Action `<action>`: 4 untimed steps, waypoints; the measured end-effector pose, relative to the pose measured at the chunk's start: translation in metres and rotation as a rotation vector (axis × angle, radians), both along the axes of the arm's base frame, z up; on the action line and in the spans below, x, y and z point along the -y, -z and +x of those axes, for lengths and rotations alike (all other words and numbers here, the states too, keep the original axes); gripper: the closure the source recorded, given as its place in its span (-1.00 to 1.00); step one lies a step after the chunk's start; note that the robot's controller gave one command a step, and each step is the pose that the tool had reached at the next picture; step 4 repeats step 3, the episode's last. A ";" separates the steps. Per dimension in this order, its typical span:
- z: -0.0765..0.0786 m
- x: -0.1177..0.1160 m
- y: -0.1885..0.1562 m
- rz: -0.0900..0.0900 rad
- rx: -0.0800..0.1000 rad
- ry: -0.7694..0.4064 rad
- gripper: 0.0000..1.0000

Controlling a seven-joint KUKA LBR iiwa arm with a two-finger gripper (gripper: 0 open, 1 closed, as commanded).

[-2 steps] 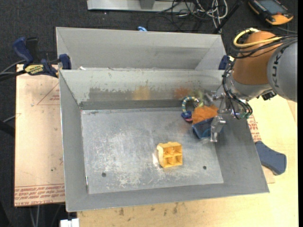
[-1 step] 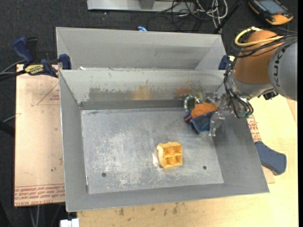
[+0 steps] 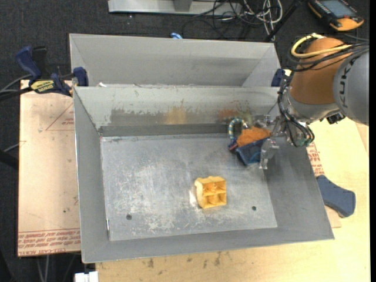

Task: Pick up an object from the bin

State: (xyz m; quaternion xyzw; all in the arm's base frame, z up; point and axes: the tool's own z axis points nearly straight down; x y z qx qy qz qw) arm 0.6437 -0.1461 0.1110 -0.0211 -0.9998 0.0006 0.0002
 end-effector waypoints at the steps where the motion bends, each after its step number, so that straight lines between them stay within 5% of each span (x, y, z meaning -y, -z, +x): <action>1: 0.000 0.000 0.000 0.000 0.000 0.000 1.00; 4: 0.000 0.000 0.000 -0.001 0.000 0.000 1.00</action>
Offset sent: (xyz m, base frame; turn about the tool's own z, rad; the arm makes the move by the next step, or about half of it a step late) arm -0.0001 -0.0001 0.0680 0.0000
